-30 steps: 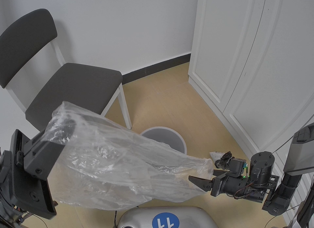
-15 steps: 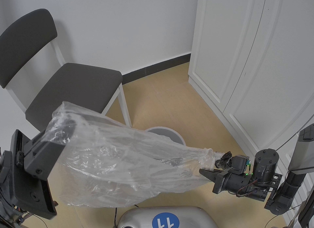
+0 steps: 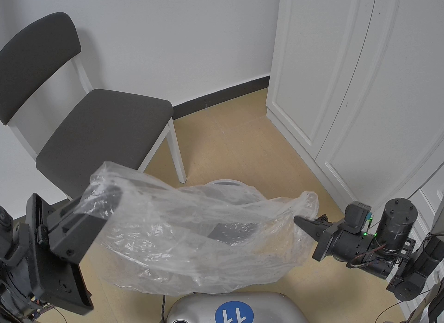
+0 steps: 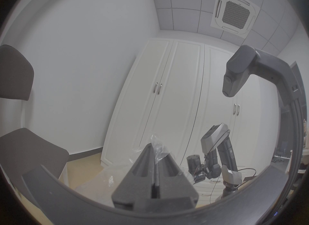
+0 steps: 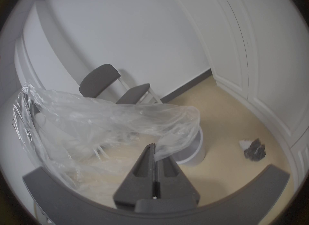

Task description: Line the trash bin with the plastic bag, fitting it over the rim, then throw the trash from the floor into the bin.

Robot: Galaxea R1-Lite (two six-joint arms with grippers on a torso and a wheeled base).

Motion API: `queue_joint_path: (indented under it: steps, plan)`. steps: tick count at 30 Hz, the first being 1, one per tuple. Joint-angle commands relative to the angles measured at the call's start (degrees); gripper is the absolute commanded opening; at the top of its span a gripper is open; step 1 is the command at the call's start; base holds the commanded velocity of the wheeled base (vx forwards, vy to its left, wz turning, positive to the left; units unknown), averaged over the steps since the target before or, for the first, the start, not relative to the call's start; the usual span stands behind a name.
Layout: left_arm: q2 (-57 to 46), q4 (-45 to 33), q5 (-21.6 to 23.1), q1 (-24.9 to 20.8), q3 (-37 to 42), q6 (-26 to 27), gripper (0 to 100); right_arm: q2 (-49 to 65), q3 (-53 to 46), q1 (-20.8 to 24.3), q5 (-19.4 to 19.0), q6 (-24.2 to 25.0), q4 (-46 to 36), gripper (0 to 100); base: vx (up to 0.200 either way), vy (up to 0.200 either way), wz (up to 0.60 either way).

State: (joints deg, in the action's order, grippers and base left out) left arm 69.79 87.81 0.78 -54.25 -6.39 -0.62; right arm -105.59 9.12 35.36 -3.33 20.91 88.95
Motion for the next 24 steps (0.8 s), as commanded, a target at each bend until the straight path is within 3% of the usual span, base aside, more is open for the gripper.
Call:
queue_joint_path:
  steps: [1, 3, 6, 7, 8, 10, 15, 24]
  plan:
    - [1.8, -0.1, -0.4, 0.8, 0.9, 0.2, 0, 6.3, 0.4, -0.4, 1.6, -2.7, 1.0, 0, 0.0, 0.0, 0.0]
    - [2.5, -0.1, -0.6, 1.1, 0.9, 0.2, 0, 7.5, 0.8, -0.7, 2.1, -3.8, 1.0, 0, 0.0, 0.0, 0.0]
    - [3.9, -0.4, -0.7, 2.5, 1.3, 0.4, 0, 15.4, 7.0, -1.4, 6.6, -5.2, -12.8, 0, 0.0, 0.0, 0.0]
    - [3.9, -0.4, -0.7, 2.5, 1.3, 0.4, 0, 15.4, 7.0, -1.4, 6.6, -5.2, -12.8, 0, 0.0, 0.0, 0.0]
    - [4.5, -0.7, -0.7, 2.7, 1.3, 0.5, 0, 19.9, 11.4, -1.4, 9.6, -4.8, -23.3, 0, 0.0, 0.0, 0.0]
    - [4.6, -2.6, -0.8, 3.1, 1.2, 0.5, 0, 24.8, 16.6, -1.4, 12.3, -3.9, -36.4, 0, 0.0, 0.0, 0.0]
    - [3.9, -11.3, -0.8, 4.8, 0.5, 0.5, 0, 32.5, 24.7, -1.3, 13.4, 1.9, -55.0, 0, 0.0, 0.0, 0.0]
    - [-0.3, -28.7, -0.9, 7.6, -0.7, 1.1, 0, 33.5, 24.8, -2.9, 14.1, 1.6, -56.3, 0, 0.0, 0.0, 0.0]
